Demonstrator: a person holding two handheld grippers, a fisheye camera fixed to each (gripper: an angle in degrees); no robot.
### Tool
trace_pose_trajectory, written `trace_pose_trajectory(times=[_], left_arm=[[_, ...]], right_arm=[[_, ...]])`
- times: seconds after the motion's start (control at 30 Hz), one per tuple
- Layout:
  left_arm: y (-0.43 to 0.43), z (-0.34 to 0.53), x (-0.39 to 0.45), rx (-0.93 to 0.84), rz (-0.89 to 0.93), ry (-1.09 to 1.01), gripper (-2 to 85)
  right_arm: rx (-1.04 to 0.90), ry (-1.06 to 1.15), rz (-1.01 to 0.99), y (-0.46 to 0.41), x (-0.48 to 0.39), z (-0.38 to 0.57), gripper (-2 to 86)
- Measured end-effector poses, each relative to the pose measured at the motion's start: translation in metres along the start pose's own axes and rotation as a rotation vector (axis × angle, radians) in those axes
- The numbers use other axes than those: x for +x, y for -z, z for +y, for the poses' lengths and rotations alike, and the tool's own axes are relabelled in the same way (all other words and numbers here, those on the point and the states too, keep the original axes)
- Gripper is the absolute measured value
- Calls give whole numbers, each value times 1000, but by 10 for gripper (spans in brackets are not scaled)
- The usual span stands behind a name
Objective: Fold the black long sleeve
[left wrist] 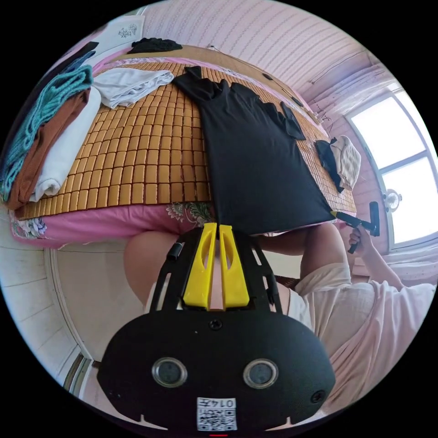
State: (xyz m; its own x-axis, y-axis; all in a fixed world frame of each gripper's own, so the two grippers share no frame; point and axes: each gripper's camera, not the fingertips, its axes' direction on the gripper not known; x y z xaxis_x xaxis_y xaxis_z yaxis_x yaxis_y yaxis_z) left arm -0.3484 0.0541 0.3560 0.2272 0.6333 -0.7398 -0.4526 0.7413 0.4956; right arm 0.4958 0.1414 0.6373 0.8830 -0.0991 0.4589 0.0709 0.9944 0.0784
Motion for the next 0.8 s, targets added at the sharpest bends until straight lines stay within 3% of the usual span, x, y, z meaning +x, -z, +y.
trace_pose_trajectory(times=[0.3, 0.53, 0.8], left_arm=[[-1, -27, 10, 76, -125, -85, 46], [11, -54, 25, 194, -12, -171, 50], [-46, -163, 48, 207, 132, -303, 50]], right_arm=[[98, 33, 112, 14, -31, -10, 31], [183, -12, 182, 38, -34, -39, 67], [267, 119, 371, 33, -44, -213, 81]])
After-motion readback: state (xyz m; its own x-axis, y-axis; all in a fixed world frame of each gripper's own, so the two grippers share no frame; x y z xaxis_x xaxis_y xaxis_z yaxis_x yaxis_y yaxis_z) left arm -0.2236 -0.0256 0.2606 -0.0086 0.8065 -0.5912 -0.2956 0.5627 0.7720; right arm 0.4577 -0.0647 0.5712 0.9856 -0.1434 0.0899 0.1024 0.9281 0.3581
